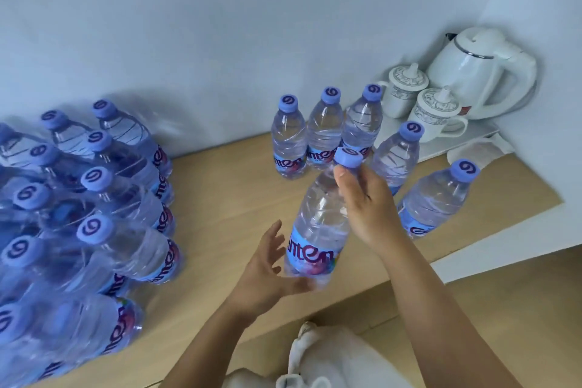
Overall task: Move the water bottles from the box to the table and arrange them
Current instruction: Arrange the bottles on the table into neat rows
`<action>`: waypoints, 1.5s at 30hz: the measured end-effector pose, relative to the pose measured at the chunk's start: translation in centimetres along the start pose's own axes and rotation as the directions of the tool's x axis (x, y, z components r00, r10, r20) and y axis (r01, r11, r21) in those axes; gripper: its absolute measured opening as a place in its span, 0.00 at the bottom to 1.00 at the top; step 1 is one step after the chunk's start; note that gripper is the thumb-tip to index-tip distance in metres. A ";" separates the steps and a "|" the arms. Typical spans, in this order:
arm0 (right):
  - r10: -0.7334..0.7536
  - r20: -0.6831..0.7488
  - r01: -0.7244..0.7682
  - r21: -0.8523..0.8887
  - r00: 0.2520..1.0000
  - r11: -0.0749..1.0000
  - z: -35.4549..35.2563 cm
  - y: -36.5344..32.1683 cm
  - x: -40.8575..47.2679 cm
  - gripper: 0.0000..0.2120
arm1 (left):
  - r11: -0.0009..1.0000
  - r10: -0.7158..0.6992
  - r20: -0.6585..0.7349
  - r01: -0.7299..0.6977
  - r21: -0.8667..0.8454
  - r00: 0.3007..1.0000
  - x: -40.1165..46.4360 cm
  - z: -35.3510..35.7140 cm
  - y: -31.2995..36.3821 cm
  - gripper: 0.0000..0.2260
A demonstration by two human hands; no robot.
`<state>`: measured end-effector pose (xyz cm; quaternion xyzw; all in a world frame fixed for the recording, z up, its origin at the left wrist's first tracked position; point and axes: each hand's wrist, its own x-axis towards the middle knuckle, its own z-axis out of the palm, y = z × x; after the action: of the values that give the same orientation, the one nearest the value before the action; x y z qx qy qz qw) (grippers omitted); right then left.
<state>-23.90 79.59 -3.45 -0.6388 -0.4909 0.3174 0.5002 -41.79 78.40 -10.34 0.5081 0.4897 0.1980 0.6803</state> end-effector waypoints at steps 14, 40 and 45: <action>0.102 0.207 -0.066 -0.173 0.973 0.983 11.9 -6.7 -6.7 0.28 | 0.976 0.218 -0.600 -0.163 0.146 0.770 -11.3 -4.0 -5.8 0.30; -0.189 0.367 0.237 -0.090 0.911 0.967 22.1 -3.6 -11.8 0.28 | 0.964 -0.144 -0.573 -0.017 -0.265 0.807 -11.0 -9.2 -10.8 0.23; -0.183 0.389 0.237 -0.097 0.903 0.967 22.4 -3.1 -11.6 0.30 | 0.956 -0.173 -0.588 -0.010 -0.294 0.790 -10.9 -8.9 -10.8 0.20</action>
<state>-48.58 75.99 -8.18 -0.5431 -0.6652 0.3426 0.3811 -56.81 70.07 -14.89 0.2937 0.6703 0.3881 0.5601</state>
